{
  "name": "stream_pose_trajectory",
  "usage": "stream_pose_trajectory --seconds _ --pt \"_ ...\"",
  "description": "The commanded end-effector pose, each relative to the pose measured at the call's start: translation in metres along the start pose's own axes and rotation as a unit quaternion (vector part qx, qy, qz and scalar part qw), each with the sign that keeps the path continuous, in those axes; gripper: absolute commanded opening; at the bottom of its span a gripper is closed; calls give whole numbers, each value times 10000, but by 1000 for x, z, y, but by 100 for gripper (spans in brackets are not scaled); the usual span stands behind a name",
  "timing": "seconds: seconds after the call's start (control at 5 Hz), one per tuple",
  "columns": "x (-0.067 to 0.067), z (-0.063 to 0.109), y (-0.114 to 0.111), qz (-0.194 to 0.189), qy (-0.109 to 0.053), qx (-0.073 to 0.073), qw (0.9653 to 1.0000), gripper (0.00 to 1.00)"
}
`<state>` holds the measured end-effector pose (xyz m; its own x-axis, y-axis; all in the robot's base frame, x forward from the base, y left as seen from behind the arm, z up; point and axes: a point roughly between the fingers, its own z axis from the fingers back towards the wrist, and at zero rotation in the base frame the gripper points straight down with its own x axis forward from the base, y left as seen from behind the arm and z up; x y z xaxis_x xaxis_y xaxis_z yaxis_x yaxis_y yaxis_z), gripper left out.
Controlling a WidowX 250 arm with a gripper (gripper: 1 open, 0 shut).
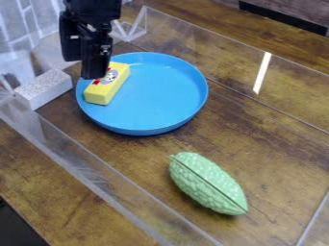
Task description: Put the white object in the blue tray
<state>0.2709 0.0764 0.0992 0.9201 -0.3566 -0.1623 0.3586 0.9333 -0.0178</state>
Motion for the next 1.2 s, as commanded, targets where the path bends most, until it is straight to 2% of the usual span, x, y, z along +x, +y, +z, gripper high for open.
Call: stream_pose_trajectory --seconds 0.0,1.0 --pt "14 14 3 3 -282 142 9995 100" --pt "58 8 -13 -324 -398 20 9987 100"
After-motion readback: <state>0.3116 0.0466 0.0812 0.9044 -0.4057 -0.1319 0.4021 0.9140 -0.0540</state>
